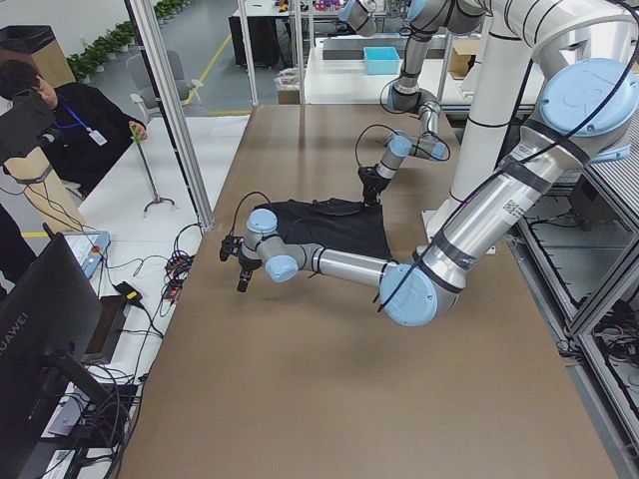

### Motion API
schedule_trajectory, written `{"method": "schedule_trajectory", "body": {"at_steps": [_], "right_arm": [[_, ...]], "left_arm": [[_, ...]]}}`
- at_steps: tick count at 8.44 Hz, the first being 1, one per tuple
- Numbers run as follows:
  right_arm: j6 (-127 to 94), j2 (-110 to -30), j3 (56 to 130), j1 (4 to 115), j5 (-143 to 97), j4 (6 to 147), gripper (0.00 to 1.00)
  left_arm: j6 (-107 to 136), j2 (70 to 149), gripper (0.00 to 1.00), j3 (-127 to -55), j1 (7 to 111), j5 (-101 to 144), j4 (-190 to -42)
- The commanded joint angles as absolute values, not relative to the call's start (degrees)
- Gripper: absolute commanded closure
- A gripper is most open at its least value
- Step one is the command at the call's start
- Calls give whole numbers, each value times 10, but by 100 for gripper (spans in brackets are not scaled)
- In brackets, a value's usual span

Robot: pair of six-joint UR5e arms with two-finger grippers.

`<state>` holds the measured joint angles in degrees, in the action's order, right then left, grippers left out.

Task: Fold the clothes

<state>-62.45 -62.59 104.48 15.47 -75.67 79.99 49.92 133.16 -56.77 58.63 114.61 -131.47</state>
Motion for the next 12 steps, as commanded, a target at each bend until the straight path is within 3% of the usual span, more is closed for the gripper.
{"method": "schedule_trajectory", "body": {"at_steps": [1, 4, 8, 9, 10, 11, 12], "right_arm": [[-629, -635, 1053, 157, -757, 798, 100], [-657, -702, 1120, 153, -758, 796, 100], [-737, -715, 1120, 122, -758, 794, 100], [-739, -712, 1123, 124, -758, 792, 79], [-739, -712, 1130, 132, -758, 780, 29], [-741, -709, 1141, 149, -762, 775, 8], [-757, -706, 1147, 171, -767, 769, 7]], "left_arm": [[499, 1332, 5, -568, 586, 1146, -1315], [499, 1332, 5, -568, 586, 1146, -1315], [499, 1332, 5, -568, 586, 1145, -1315], [500, 1332, 5, -568, 586, 1146, -1315], [500, 1332, 5, -569, 586, 1146, -1315], [501, 1332, 5, -570, 586, 1146, -1315], [502, 1332, 5, -585, 586, 1150, -1314]]}}
